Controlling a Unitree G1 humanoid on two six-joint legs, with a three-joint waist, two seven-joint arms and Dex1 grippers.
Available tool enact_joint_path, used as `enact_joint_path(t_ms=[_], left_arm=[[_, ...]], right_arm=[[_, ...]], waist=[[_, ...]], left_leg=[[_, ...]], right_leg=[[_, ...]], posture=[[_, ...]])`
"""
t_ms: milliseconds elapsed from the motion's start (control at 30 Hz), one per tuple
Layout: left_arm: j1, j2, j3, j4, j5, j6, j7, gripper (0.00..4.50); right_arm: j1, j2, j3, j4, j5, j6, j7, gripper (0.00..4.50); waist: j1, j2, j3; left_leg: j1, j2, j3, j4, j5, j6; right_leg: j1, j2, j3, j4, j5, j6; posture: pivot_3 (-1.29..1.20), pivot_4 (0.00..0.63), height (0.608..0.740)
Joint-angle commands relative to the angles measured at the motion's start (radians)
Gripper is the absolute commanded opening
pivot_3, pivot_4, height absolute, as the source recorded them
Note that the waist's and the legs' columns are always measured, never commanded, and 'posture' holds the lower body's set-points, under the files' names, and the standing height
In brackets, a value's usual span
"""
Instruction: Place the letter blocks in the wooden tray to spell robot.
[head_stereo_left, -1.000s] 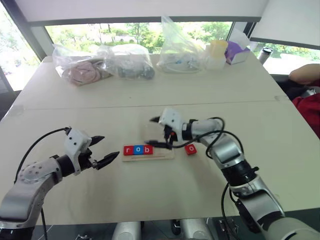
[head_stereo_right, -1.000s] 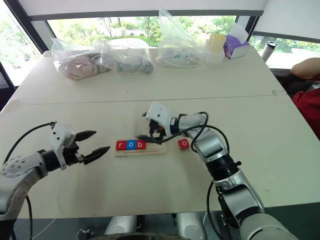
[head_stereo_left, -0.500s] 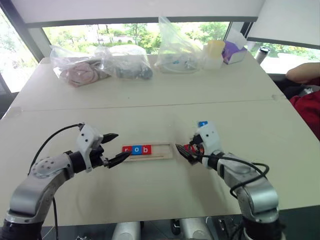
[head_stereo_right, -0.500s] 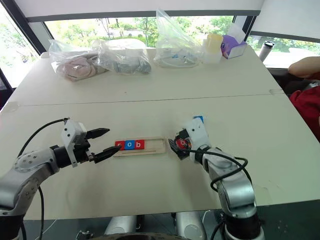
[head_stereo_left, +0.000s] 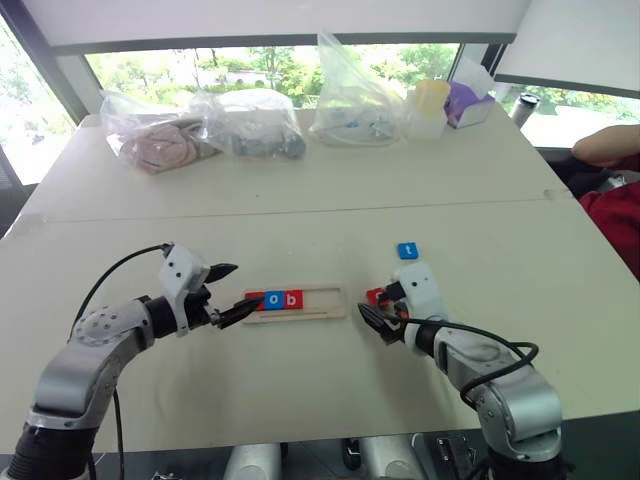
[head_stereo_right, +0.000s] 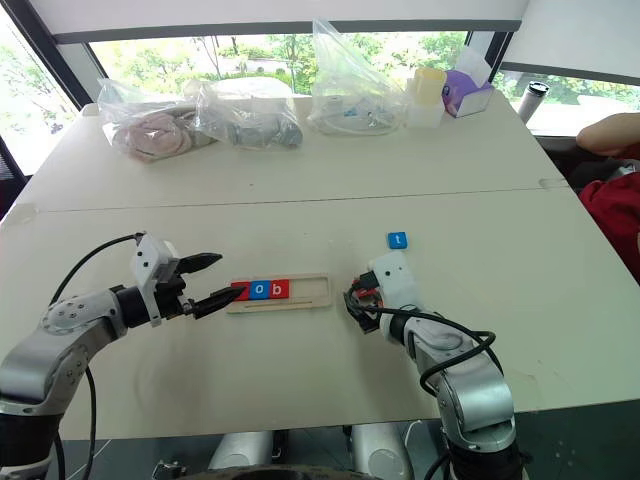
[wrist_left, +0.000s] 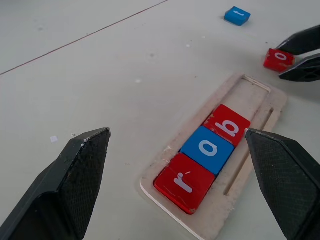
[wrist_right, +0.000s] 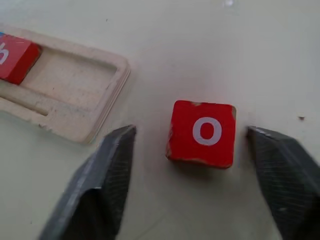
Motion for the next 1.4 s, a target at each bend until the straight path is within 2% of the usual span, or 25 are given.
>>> enact_joint_path(t_ms=[33, 67, 333, 500, 700, 733, 800, 933, 1000, 1067, 1200, 1400], left_arm=[[-0.002, 0.0, 0.005, -0.005, 0.007, -0.026, -0.003, 4.5], [0.0, -0.001, 0.007, -0.004, 0.008, -0.028, -0.002, 4.5], [0.004, -0.015, -0.002, 0.002, 0.021, -0.042, 0.004, 4.5], [-0.012, -0.029, -0.016, 0.015, 0.034, -0.05, 0.003, 4.5], [-0.013, -0.029, -0.009, 0.012, 0.033, -0.049, 0.001, 4.5], [-0.011, -0.028, -0.006, 0.01, 0.031, -0.048, 0.001, 4.5], [-0.009, -0.029, 0.0, 0.007, 0.027, -0.046, 0.004, 4.5], [-0.007, -0.037, 0.006, 0.0, 0.014, -0.038, 0.011, 4.5], [-0.005, -0.045, 0.0, -0.004, 0.013, -0.039, 0.017, 4.5], [-0.006, -0.055, -0.006, -0.002, 0.015, -0.043, 0.023, 4.5], [-0.002, -0.068, -0.009, 0.0, 0.019, -0.051, 0.036, 4.5], [0.005, -0.055, 0.018, 0.0, 0.002, -0.044, 0.03, 4.5]], right_arm=[[-0.01, -0.014, 0.011, -0.01, 0.018, -0.011, -0.003, 1.45], [-0.01, -0.016, 0.012, -0.01, 0.018, -0.011, -0.007, 1.12], [-0.022, 0.042, -0.057, 0.019, -0.082, -0.052, -0.19, 1.14], [-0.029, 0.083, -0.068, 0.031, -0.086, -0.024, -0.231, 1.14], [-0.048, 0.074, -0.091, 0.037, -0.07, -0.032, -0.208, 4.21], [-0.052, 0.07, -0.098, 0.036, -0.066, -0.043, -0.201, 4.46], [-0.069, 0.062, -0.132, 0.047, -0.053, -0.116, -0.177, 4.46], [-0.07, -0.037, -0.193, 0.123, 0.029, -0.374, 0.009, 4.46], [-0.004, -0.158, -0.223, 0.243, 0.075, -0.644, 0.252, 4.46], [0.039, -0.238, -0.246, 0.366, 0.124, -0.823, 0.431, 4.46], [0.035, -0.318, -0.22, 0.562, 0.129, -0.986, 0.579, 4.46], [-0.071, -0.396, -0.158, 0.77, 0.096, -1.154, 0.726, 4.46]], waist=[[0.0, 0.0, 0.0], [0.0, 0.0, 0.0], [0.001, 0.0, 0.0], [0.001, 0.0, 0.0], [-0.001, 0.0, 0.0], [-0.001, 0.0, 0.0], [-0.001, 0.0, 0.0], [0.001, 0.0, 0.0], [0.004, 0.0, 0.0], [0.006, 0.0, 0.0], [-0.002, 0.0, 0.0], [-0.005, 0.0, 0.0]], left_leg=[[0.0, 0.0, 0.0, 0.0, 0.0, 0.0], [0.0, 0.0, 0.0, 0.0, 0.0, 0.0], [0.0, 0.0, 0.0, 0.0, 0.0, 0.0], [0.0, 0.0, 0.0, 0.0, 0.0, 0.0], [0.0, 0.0, 0.0, 0.0, 0.0, 0.0], [0.0, 0.0, 0.0, 0.0, 0.0, 0.0], [0.0, 0.0, 0.0, 0.0, 0.0, 0.0], [0.0, 0.0, 0.001, 0.0, 0.0, 0.0], [0.0, 0.0, 0.0, 0.0, 0.0, 0.0], [0.0, -0.001, 0.0, -0.001, 0.0, 0.001], [0.001, -0.001, 0.003, 0.0, -0.001, 0.001], [0.004, 0.0, 0.006, 0.0, -0.001, 0.001]], right_leg=[[0.0, 0.0, 0.0, 0.0, 0.0, 0.0], [0.0, 0.0, 0.0, 0.0, 0.0, 0.0], [0.0, 0.0, 0.0, 0.0, 0.0, 0.0], [0.0, 0.0, 0.0, 0.0, 0.0, 0.0], [0.0, 0.0, 0.0, 0.0, 0.0, 0.0], [0.0, 0.0, 0.0, 0.0, 0.0, 0.0], [0.0, 0.0, 0.0, 0.0, 0.0, 0.0], [0.0, 0.0, 0.0, -0.001, 0.0, 0.0], [0.001, 0.0, 0.0, -0.002, 0.0, 0.0], [0.002, -0.001, 0.0, -0.003, -0.001, 0.002], [0.002, -0.001, 0.002, -0.002, -0.001, 0.002], [0.004, 0.001, 0.004, 0.0, 0.0, 0.0]], posture=[[0.0, 0.15, 0.74], [0.0, 0.15, 0.74], [0.0, 0.15, 0.74], [0.0, 0.15, 0.74], [0.0, 0.15, 0.74], [0.0, 0.15, 0.74], [0.0, 0.15, 0.74], [0.0, 0.15, 0.74], [0.0, 0.15, 0.74], [0.0, 0.15, 0.74], [0.0, 0.15, 0.74], [0.0, 0.15, 0.74]])
